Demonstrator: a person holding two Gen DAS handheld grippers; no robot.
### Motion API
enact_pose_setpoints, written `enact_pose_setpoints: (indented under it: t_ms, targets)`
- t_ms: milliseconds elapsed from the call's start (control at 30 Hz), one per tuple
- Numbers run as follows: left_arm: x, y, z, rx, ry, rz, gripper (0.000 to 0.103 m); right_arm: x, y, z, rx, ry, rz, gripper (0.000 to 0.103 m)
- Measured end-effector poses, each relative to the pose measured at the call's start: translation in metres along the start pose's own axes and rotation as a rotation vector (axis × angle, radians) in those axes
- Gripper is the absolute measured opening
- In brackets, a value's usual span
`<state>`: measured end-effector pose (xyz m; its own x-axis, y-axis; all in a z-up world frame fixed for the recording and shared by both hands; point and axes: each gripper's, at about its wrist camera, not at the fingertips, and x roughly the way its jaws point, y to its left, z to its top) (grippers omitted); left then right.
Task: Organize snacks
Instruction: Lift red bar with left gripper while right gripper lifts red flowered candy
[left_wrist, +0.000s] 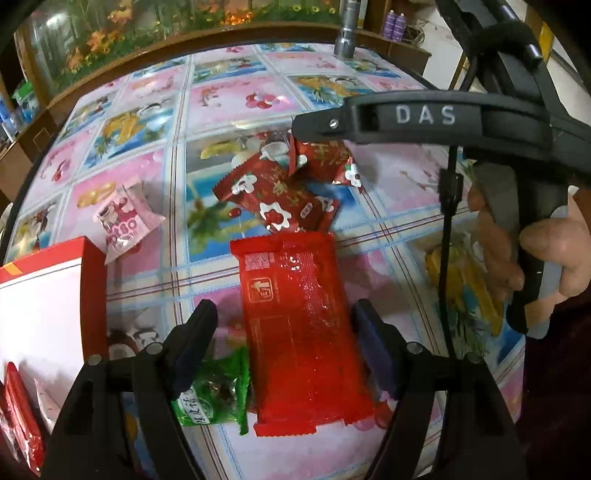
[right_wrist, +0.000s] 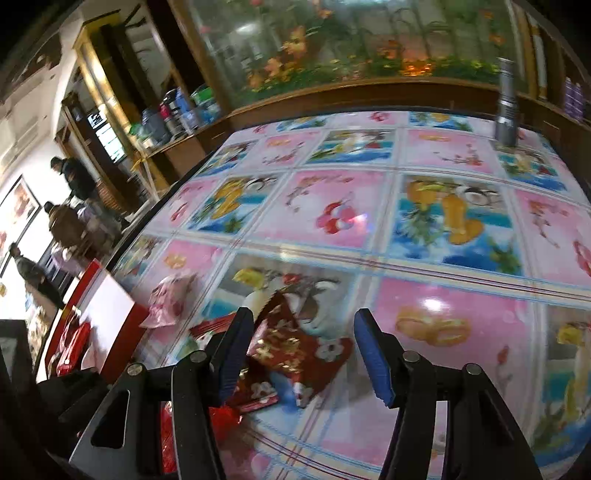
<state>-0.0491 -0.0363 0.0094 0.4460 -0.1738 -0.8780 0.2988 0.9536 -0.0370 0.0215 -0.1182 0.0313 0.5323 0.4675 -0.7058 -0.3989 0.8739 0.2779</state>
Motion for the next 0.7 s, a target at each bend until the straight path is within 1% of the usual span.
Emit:
enact_pose_setpoints:
  t_ms: [100, 133, 267, 333, 400, 467, 500, 600, 667, 700]
  targets:
    - [-0.001, -0.001, -0.003, 0.013, -0.017, 0.003, 0.075, 0.009, 0.005, -0.003, -0.031, 0.03, -0.023, 0.06]
    - [-0.001, -0.002, -0.004, 0.015, -0.022, 0.003, 0.075, 0.009, 0.006, -0.004, -0.036, 0.026, -0.029, 0.062]
    - [-0.004, 0.002, -0.005, -0.013, -0.033, -0.029, 0.074, 0.01, 0.008, -0.005, -0.048, 0.029, -0.033, 0.062]
    - [-0.006, 0.0, -0.007, -0.01, -0.038, -0.053, 0.058, 0.011, 0.013, -0.007, -0.072, 0.052, -0.029, 0.062]
    - [-0.009, -0.004, -0.011, 0.007, -0.038, -0.085, 0.056, 0.015, 0.018, -0.011, -0.105, 0.098, -0.02, 0.062]
    - [-0.011, -0.007, -0.015, 0.027, -0.045, -0.091, 0.054, 0.015, 0.021, -0.014, -0.13, 0.118, -0.023, 0.062]
    - [-0.012, -0.008, -0.017, 0.038, -0.048, -0.085, 0.054, 0.014, 0.02, -0.014, -0.128, 0.119, -0.023, 0.062]
    - [-0.012, -0.003, -0.016, 0.02, -0.049, -0.082, 0.054, 0.013, 0.012, -0.013, -0.085, 0.129, -0.021, 0.062]
    - [-0.012, 0.001, -0.015, 0.014, -0.047, -0.055, 0.054, 0.012, 0.004, -0.01, -0.031, 0.126, -0.031, 0.062]
    - [-0.011, 0.002, -0.014, 0.027, -0.043, -0.046, 0.055, 0.011, -0.001, -0.008, 0.002, 0.117, -0.029, 0.062]
